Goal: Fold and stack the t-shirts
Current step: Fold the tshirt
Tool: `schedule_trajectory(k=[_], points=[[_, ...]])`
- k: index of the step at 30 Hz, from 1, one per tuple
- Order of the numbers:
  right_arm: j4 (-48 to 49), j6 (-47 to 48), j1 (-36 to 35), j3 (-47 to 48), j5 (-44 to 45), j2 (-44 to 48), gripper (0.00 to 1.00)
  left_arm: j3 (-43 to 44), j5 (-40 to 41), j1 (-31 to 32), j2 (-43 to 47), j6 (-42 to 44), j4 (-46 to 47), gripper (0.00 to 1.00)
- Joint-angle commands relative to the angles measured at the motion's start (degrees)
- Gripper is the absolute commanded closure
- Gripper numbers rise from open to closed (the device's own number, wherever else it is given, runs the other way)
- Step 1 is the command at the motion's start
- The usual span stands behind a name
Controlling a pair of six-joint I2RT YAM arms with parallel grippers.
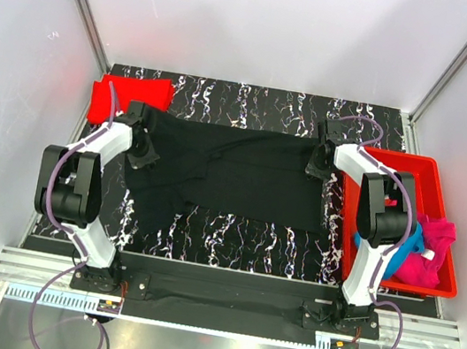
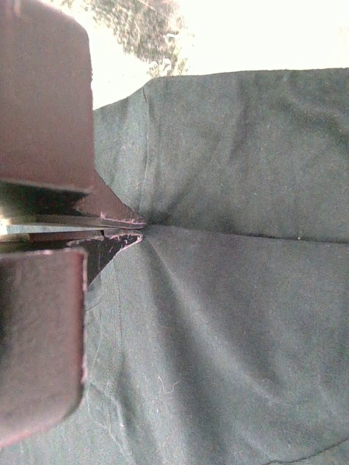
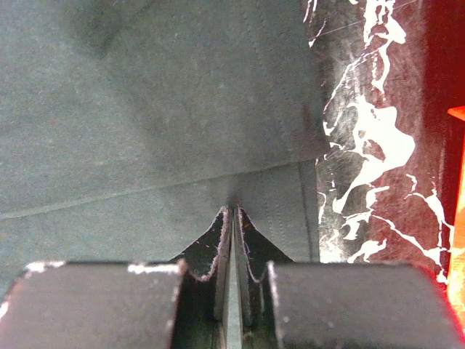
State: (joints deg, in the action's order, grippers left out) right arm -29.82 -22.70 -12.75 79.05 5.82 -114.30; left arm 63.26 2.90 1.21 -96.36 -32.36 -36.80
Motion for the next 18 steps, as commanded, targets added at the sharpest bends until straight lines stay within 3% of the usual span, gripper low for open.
schedule_trajectory(k=[1, 3, 6, 9, 13, 18], points=[[-0.15, 1.16, 0.1, 1.2, 1.56, 0.04, 0.91, 3.27, 3.08, 0.02, -0.67, 1.42, -0.91, 1.0], [0.12, 1.86, 0.1, 1.37, -0.1, 0.48, 0.91, 4.49, 2.47, 0.02, -1.2, 1.86, -1.26, 0.92], [1.08, 2.13, 0.1, 1.72, -3.96, 2.23, 0.9, 7.13, 1.24, 0.02, -1.64, 2.47, -2.4, 0.69], [1.87, 2.31, 0.1, 3.04, -5.82, 4.0, 0.88, 11.34, -0.34, -0.07, -0.85, 4.14, -0.92, 0.57], [2.58, 2.57, 0.1, 6.9, -10.57, 2.25, 0.85, 18.19, -5.95, -0.07, -4.0, 6.6, 2.69, 0.55], [-0.4, 2.48, 0.1, 15.6, -8.03, -3.28, 0.81, 26.46, -11.06, -0.16, -11.47, 8.45, 6.56, 0.55]])
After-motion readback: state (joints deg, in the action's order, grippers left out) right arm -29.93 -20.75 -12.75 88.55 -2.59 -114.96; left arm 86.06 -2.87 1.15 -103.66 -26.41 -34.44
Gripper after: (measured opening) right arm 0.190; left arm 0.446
